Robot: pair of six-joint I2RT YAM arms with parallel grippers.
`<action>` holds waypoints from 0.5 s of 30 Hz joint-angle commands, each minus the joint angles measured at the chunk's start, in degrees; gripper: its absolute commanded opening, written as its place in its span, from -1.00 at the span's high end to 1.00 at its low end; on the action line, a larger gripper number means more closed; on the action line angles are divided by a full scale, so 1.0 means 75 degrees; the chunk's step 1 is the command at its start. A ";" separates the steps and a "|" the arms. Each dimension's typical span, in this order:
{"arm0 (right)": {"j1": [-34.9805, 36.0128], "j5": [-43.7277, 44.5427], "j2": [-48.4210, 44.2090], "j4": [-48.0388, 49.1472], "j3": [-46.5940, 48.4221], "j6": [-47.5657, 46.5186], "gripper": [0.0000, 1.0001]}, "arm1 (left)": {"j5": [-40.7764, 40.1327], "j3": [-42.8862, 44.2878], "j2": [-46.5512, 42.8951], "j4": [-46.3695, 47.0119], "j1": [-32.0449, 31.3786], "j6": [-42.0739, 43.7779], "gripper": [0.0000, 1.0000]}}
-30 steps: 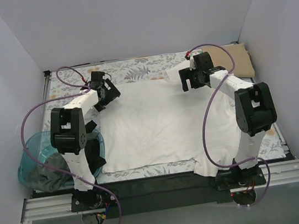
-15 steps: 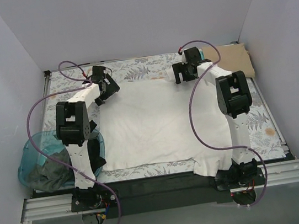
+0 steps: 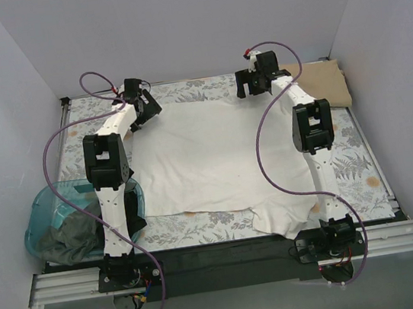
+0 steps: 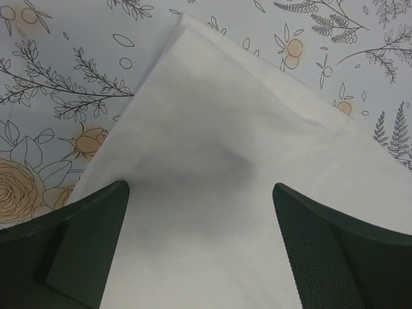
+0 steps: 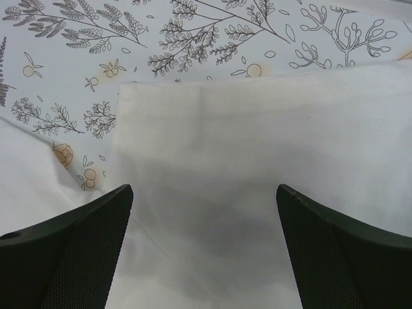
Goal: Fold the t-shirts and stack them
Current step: Flatten the tshirt out
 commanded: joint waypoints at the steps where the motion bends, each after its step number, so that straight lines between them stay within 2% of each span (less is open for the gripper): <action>1: -0.0009 0.0025 -0.1474 0.0126 -0.0382 -0.0458 -0.97 | 0.0298 0.0156 -0.0968 -0.0504 0.0031 0.0117 -0.89; 6: 0.0178 0.0164 -0.3749 0.0137 -0.2092 -0.0423 -0.97 | 0.0112 -0.1120 -0.2528 -0.0411 -0.0449 -0.0047 -0.89; 9: 0.0471 0.0468 -0.5190 0.0184 -0.3779 -0.0201 -0.97 | -0.0192 -0.2584 -0.3769 -0.0364 -0.0882 -0.0455 -0.89; 10: 0.0599 0.0528 -0.5553 0.0208 -0.4758 -0.0200 -0.97 | -0.0228 -0.3098 -0.4109 -0.0318 -0.1069 -0.0608 -0.89; 11: 0.0670 0.0551 -0.6230 0.0289 -0.5220 0.0090 -0.97 | -0.0310 -0.4031 -0.4878 -0.0213 -0.1210 -0.0714 -0.89; 15: 0.0940 0.0352 -0.7804 0.0898 -0.7611 0.0735 -0.97 | -0.0510 -0.6346 -0.6863 -0.0071 -0.1913 -0.1579 -0.89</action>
